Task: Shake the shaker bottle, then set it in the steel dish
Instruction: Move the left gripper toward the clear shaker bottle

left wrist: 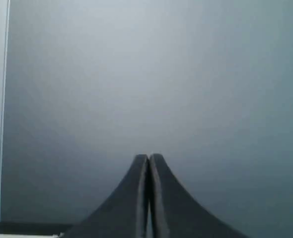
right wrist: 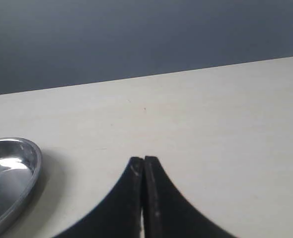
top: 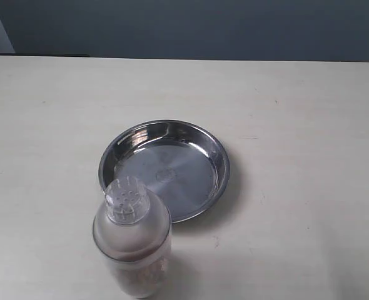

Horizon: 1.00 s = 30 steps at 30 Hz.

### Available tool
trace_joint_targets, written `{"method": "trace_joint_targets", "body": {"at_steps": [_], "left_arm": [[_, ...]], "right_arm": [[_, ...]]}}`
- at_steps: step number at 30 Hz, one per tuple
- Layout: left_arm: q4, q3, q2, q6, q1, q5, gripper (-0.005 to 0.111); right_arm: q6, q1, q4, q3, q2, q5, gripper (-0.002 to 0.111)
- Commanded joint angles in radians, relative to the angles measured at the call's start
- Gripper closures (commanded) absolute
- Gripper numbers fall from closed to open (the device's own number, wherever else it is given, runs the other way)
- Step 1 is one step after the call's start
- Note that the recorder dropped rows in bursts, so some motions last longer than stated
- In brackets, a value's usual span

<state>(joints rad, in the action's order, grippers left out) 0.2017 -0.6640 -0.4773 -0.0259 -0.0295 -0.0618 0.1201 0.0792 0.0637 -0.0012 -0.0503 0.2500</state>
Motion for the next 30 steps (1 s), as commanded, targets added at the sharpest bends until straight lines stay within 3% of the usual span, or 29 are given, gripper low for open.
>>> {"method": "trace_joint_targets", "body": {"at_steps": [1,3,6,13,18,22,24,26,30], "left_arm": [[0.005,-0.037,-0.109,-0.015,0.016,-0.13,0.106],[0.053,0.021,-0.113,-0.086,0.055,-0.097,0.106],[0.172,0.159,-0.101,-0.182,0.167,0.069,0.106],[0.159,0.398,-0.104,-0.176,0.46,0.28,0.106],[0.045,0.416,-0.175,-0.168,0.548,0.351,0.106],[-0.015,0.416,-0.226,-0.011,0.576,0.42,0.103],[-0.167,0.416,-0.235,0.059,0.585,0.486,0.092],[-0.285,0.416,-0.252,0.127,0.588,0.581,0.073],[-0.266,0.416,-0.303,0.18,0.588,0.687,0.011]], "right_arm": [[-0.004,0.002,0.001,0.001,-0.002,-0.014,0.109],[-0.004,0.002,0.001,0.001,-0.002,-0.014,0.109],[-0.004,0.002,0.001,0.001,-0.002,-0.014,0.109],[-0.004,0.002,0.001,0.001,-0.002,-0.014,0.109],[-0.004,0.002,0.001,0.001,-0.002,-0.014,0.109],[-0.004,0.002,0.001,0.001,-0.002,-0.014,0.109],[-0.004,0.002,0.001,0.001,-0.002,-0.014,0.109],[-0.004,0.002,0.001,0.001,-0.002,-0.014,0.109],[-0.004,0.002,0.001,0.001,-0.002,-0.014,0.109]]}}
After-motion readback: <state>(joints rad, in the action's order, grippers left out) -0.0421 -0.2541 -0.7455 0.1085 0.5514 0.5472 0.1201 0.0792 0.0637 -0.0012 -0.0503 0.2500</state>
